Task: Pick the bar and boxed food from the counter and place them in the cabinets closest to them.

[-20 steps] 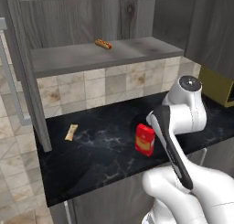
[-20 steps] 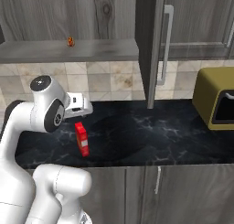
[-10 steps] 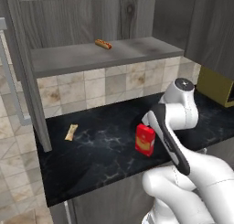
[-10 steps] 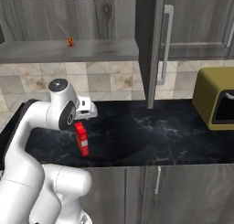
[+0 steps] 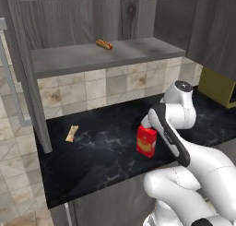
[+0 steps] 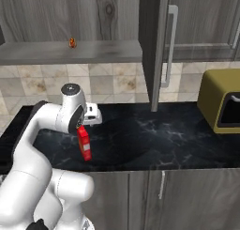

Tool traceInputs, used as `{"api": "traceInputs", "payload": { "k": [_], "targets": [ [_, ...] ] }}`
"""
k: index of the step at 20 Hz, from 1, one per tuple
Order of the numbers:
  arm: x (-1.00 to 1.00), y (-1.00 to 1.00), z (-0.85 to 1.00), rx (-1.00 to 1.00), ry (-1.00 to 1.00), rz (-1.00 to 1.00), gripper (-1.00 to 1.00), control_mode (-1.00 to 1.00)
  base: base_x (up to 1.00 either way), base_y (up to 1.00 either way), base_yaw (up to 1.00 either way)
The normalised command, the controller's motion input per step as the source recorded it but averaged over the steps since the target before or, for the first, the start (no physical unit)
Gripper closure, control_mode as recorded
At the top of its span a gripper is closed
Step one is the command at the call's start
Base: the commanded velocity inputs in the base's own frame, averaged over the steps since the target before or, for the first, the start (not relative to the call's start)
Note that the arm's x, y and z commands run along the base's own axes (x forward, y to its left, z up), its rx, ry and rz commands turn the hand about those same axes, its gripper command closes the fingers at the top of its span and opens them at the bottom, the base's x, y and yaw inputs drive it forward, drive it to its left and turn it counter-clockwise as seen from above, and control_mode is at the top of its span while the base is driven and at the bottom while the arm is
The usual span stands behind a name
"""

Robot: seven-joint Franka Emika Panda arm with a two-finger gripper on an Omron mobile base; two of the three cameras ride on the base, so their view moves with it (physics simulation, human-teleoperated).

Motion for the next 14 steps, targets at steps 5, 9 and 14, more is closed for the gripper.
{"api": "traceInputs", "payload": {
  "k": [5, 9, 14],
  "targets": [
    [-0.12, -0.02, -0.44, 0.08, -0.02, 0.01, -1.00, -1.00, 0.00, 0.00, 0.00],
    [0.10, 0.04, -0.35, 0.04, -0.09, 0.01, -1.00, -1.00, 0.00, 0.00, 0.00],
    [0.24, 0.05, -0.23, 0.03, -0.10, 0.01, -1.00, -1.00, 0.00, 0.00, 0.00]
  ]
}}
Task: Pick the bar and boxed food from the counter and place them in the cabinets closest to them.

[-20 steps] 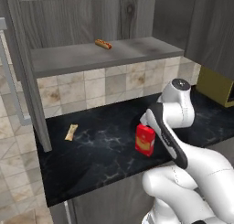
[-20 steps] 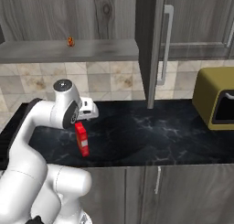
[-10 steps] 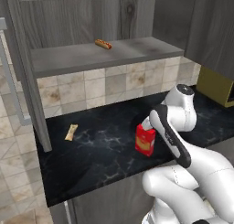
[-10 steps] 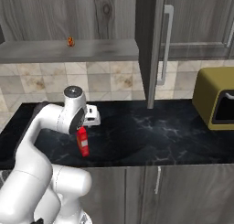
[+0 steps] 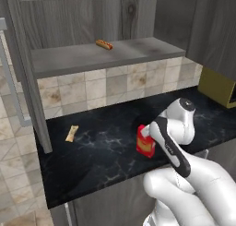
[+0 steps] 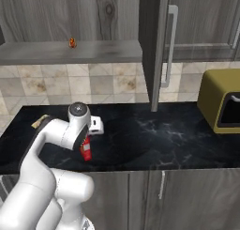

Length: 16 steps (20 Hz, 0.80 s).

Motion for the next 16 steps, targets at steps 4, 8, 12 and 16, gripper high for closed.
{"api": "traceInputs", "payload": {
  "k": [4, 8, 12, 16],
  "targets": [
    [0.31, 0.02, -0.20, 0.00, -0.01, 0.03, -1.00, -1.00, 0.00, 0.00, 0.00],
    [0.32, 0.01, -0.18, 0.00, 0.00, 0.05, -1.00, -1.00, 0.00, 0.00, 0.00],
    [0.26, 0.00, -0.21, 0.00, 0.03, 0.05, -1.00, -1.00, 0.00, 0.00, 0.00],
    [0.07, 0.00, -0.41, -0.02, 0.10, 0.07, -1.00, -1.00, 0.00, 0.00, 0.00]
  ]
}}
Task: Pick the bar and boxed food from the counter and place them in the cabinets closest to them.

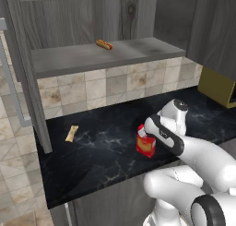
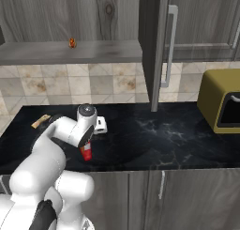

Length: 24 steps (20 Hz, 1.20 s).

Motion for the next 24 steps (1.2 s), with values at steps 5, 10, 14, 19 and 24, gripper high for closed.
{"api": "traceInputs", "payload": {
  "k": [5, 10, 14, 19, 24],
  "targets": [
    [0.09, 0.02, -0.33, -0.01, 0.04, 0.06, -1.00, -1.00, 0.00, 0.00, 0.00],
    [0.03, 0.11, -0.34, -0.03, 0.04, 0.04, 1.00, -1.00, 0.00, 0.00, 0.00],
    [0.00, 0.01, -0.04, -0.01, 0.02, 0.00, 1.00, -1.00, 0.00, 0.00, 0.00],
    [-0.05, 0.00, 0.06, 0.00, -0.04, 0.00, 1.00, -1.00, 0.00, 0.00, 0.00],
    [-0.04, 0.02, 0.38, 0.00, -0.09, 0.00, 1.00, -1.00, 0.00, 0.00, 0.00]
  ]
}}
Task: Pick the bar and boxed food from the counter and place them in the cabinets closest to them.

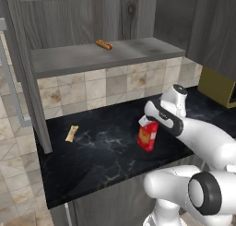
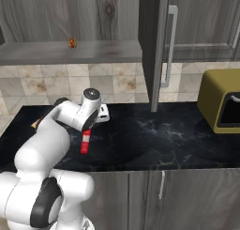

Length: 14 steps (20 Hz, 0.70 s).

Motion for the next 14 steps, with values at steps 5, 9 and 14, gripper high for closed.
{"api": "traceInputs", "payload": {
  "k": [5, 9, 14],
  "targets": [
    [-0.05, 0.07, 0.59, -0.03, -0.09, 0.00, 1.00, -1.00, 0.00, 0.00, 0.00],
    [-0.06, 0.03, 0.64, -0.04, -0.09, 0.00, 1.00, -1.00, 0.00, 0.00, 0.00],
    [-0.16, 0.03, 0.56, -0.06, -0.07, 0.00, 1.00, -1.00, 0.00, 0.00, 0.00]
  ]
}}
